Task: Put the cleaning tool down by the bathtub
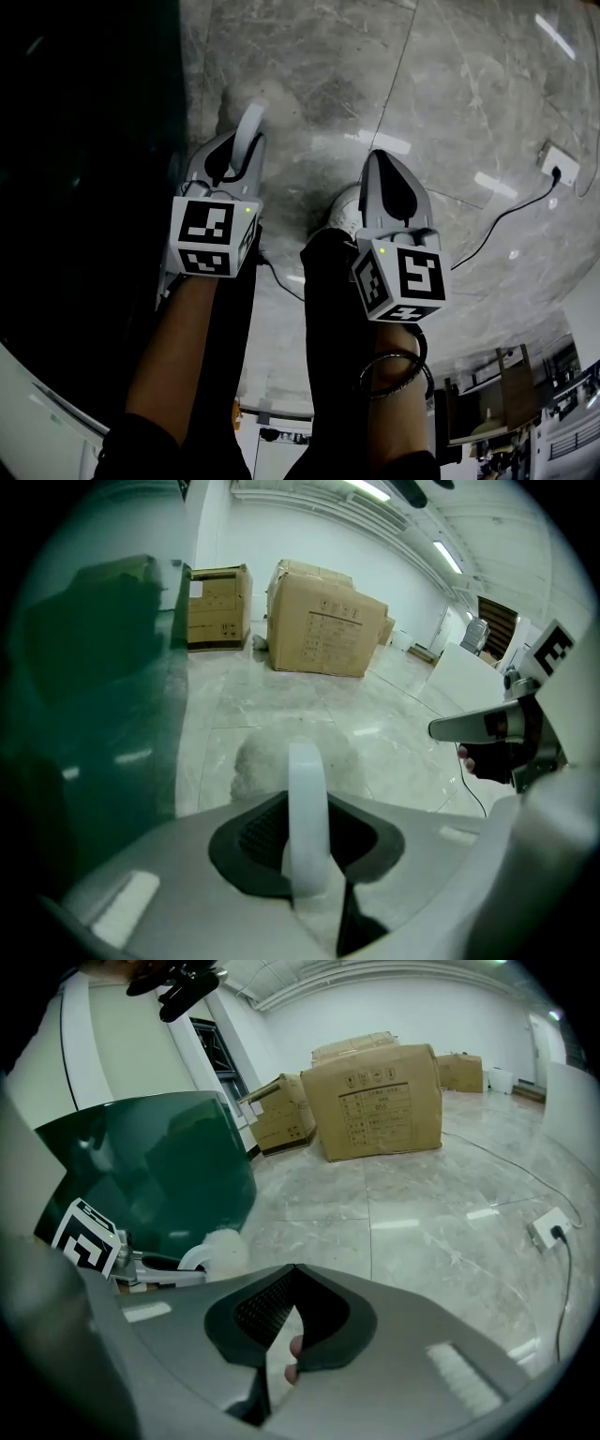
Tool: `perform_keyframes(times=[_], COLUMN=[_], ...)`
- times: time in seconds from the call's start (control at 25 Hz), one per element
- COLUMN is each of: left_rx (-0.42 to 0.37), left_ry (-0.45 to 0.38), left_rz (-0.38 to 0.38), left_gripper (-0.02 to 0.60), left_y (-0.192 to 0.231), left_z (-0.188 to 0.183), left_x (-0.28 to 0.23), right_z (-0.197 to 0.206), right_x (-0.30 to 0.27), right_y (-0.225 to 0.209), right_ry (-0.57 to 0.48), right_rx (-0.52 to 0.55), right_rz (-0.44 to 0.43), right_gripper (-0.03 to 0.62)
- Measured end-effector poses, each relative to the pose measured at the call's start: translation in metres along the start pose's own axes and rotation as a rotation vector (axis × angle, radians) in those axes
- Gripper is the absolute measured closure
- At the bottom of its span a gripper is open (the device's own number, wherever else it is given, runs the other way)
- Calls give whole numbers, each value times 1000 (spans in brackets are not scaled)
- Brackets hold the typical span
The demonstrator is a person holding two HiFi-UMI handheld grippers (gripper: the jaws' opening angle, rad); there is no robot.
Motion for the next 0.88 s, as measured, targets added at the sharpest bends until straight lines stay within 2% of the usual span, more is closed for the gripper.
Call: perform_keyframes(times=[0.64, 0.88], left_rx=[38, 39], left_ry=[11, 40], left_rz=[11, 11], left_gripper=[499, 500], left_y=[10, 19], left_z=[43, 68], left_x=[-46, -60], right_z=[49, 66], right_x=[-40, -56], right_y=[-7, -5], right_ry=[36, 39], right_rx=[-7, -3], right_rz=[-2, -3], right_gripper=[571, 571])
Point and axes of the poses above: the fingertips, and each gripper's own axes: x backward along the fingers, y to its left, z out of its underside, the point moved 8 cm from there along x, backward along the fingers, and after that the axes turned 8 degrees about z, right-handed, at the moved point
